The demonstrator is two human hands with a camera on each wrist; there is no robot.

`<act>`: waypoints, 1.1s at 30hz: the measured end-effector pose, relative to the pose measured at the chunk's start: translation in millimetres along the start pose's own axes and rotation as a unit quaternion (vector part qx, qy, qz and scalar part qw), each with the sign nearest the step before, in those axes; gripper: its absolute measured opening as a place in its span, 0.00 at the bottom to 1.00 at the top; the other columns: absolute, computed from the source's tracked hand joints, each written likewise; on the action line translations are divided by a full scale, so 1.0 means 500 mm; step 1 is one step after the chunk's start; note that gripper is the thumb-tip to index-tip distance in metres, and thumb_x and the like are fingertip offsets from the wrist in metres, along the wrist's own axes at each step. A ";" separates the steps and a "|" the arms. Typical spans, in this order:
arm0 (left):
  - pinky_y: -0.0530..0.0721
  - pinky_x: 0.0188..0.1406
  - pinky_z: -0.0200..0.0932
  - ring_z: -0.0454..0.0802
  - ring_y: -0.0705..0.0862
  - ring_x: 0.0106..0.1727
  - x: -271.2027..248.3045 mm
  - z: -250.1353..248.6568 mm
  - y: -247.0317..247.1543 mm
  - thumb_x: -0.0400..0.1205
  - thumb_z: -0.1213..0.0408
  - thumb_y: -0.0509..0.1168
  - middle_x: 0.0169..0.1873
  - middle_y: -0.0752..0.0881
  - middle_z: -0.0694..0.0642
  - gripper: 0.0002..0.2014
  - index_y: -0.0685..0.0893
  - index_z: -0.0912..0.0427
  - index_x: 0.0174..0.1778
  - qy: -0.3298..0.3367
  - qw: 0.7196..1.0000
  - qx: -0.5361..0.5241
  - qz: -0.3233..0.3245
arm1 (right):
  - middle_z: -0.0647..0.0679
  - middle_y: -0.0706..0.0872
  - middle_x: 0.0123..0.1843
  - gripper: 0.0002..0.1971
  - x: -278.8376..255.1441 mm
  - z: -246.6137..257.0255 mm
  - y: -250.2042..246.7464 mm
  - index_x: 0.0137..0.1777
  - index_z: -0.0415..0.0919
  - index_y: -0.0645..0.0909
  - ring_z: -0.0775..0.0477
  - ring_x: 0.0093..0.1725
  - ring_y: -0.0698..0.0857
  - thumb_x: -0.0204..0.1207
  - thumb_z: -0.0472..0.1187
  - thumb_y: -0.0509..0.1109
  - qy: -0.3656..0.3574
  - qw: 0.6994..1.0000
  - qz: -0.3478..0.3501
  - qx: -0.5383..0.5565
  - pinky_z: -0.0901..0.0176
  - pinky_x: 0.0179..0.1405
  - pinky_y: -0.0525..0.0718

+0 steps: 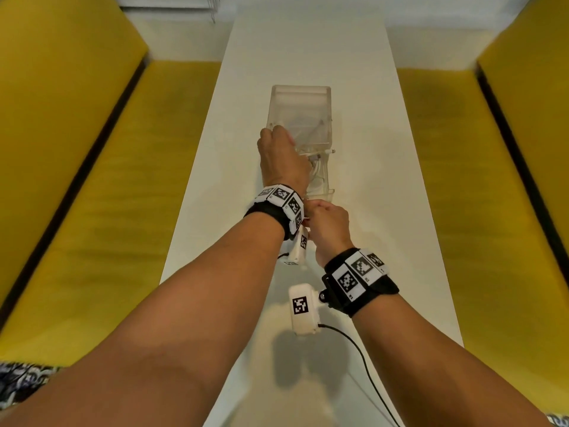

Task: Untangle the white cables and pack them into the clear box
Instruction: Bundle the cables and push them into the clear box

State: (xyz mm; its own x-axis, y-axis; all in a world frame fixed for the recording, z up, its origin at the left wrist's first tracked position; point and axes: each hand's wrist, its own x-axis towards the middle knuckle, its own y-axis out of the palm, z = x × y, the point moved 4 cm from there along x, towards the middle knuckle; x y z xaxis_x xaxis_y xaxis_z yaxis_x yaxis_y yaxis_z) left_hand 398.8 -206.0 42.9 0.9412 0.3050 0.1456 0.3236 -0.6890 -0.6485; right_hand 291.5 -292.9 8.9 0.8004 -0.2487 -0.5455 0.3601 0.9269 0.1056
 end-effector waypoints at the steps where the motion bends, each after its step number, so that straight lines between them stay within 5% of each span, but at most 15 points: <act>1: 0.82 0.52 0.47 0.55 0.79 0.58 -0.001 0.004 -0.003 0.71 0.76 0.77 0.53 0.76 0.53 0.17 0.78 0.56 0.47 0.001 1.000 -0.004 0.000 | 0.41 0.90 0.37 0.09 0.000 -0.002 0.001 0.37 0.36 0.88 0.47 0.32 0.85 0.74 0.27 0.69 -0.001 1.000 -0.002 -0.002 0.56 0.35 0.83; 5: 0.86 0.55 0.47 0.53 0.81 0.57 -0.008 0.009 -0.007 0.68 0.76 0.80 0.53 0.70 0.48 0.21 0.77 0.54 0.47 0.012 0.999 -0.030 -0.025 | 0.41 0.90 0.37 0.09 -0.001 -0.005 0.003 0.36 0.37 0.88 0.46 0.34 0.86 0.75 0.28 0.70 0.000 1.000 0.001 -0.001 0.52 0.39 0.86; 9: 0.76 0.41 0.21 0.46 0.79 0.49 -0.017 0.005 -0.020 0.70 0.70 0.82 0.59 0.70 0.50 0.22 0.78 0.55 0.53 -0.005 0.995 -0.099 -0.012 | 0.42 0.91 0.37 0.09 0.001 -0.007 0.006 0.35 0.37 0.88 0.43 0.38 0.87 0.76 0.29 0.72 -0.009 1.000 0.003 0.001 0.44 0.49 0.89; 11: 0.73 0.39 0.18 0.45 0.77 0.47 -0.028 0.003 -0.020 0.73 0.70 0.78 0.58 0.75 0.53 0.16 0.80 0.56 0.50 0.029 0.994 -0.106 0.012 | 0.42 0.90 0.36 0.10 0.002 -0.007 0.005 0.34 0.38 0.87 0.42 0.39 0.85 0.76 0.30 0.71 -0.013 1.000 0.002 -0.009 0.47 0.45 0.86; 14: 0.78 0.47 0.25 0.43 0.81 0.47 -0.042 0.011 -0.020 0.79 0.74 0.67 0.51 0.83 0.53 0.05 0.85 0.60 0.44 0.080 0.986 -0.139 0.048 | 0.41 0.90 0.39 0.08 -0.001 -0.007 0.001 0.37 0.38 0.87 0.44 0.38 0.82 0.76 0.32 0.71 -0.015 0.999 0.007 -0.032 0.57 0.34 0.78; 17: 0.78 0.54 0.22 0.41 0.84 0.54 -0.033 0.021 -0.027 0.81 0.81 0.58 0.52 0.87 0.51 0.16 0.90 0.63 0.45 0.096 0.978 -0.137 0.129 | 0.43 0.91 0.40 0.06 -0.001 -0.004 -0.003 0.38 0.40 0.87 0.48 0.37 0.83 0.77 0.36 0.74 -0.016 0.999 0.008 -0.038 0.59 0.31 0.75; 22: 0.84 0.59 0.35 0.45 0.87 0.53 -0.007 0.025 -0.047 0.82 0.77 0.63 0.52 0.91 0.53 0.14 0.93 0.60 0.50 0.158 0.970 -0.029 0.182 | 0.43 0.92 0.40 0.05 0.000 -0.007 -0.001 0.39 0.40 0.88 0.48 0.36 0.83 0.77 0.35 0.75 -0.017 0.999 0.004 -0.036 0.64 0.31 0.76; 26: 0.85 0.54 0.40 0.49 0.87 0.51 0.011 0.002 -0.049 0.80 0.74 0.69 0.53 0.89 0.53 0.11 0.93 0.60 0.55 0.230 0.948 0.050 0.213 | 0.43 0.92 0.40 0.05 0.001 -0.008 -0.002 0.39 0.40 0.89 0.50 0.35 0.83 0.77 0.37 0.75 -0.020 0.999 0.007 -0.040 0.65 0.31 0.76; 30: 0.81 0.40 0.45 0.53 0.81 0.42 0.016 -0.018 -0.049 0.78 0.77 0.67 0.51 0.79 0.52 0.20 0.90 0.54 0.63 0.322 0.904 0.117 0.257 | 0.44 0.92 0.40 0.05 0.004 -0.008 -0.003 0.39 0.42 0.90 0.50 0.35 0.83 0.76 0.37 0.75 -0.023 0.999 0.007 -0.042 0.64 0.32 0.76; 33: 0.76 0.39 0.44 0.54 0.82 0.44 0.018 -0.020 -0.046 0.80 0.73 0.64 0.51 0.82 0.54 0.15 0.92 0.57 0.56 0.362 0.859 0.211 0.294 | 0.44 0.92 0.39 0.04 0.005 -0.006 -0.001 0.40 0.40 0.91 0.50 0.35 0.83 0.75 0.37 0.76 -0.024 0.999 0.010 -0.038 0.64 0.32 0.76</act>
State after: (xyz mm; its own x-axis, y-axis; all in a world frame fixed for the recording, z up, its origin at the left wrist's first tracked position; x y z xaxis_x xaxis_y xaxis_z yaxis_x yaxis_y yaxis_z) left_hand 400.7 -194.1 66.4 0.7933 -0.6082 0.0278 -0.1484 -0.2375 -0.9600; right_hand 291.9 -293.3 4.7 0.8296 -0.2403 -0.5039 0.3073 0.9501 0.0528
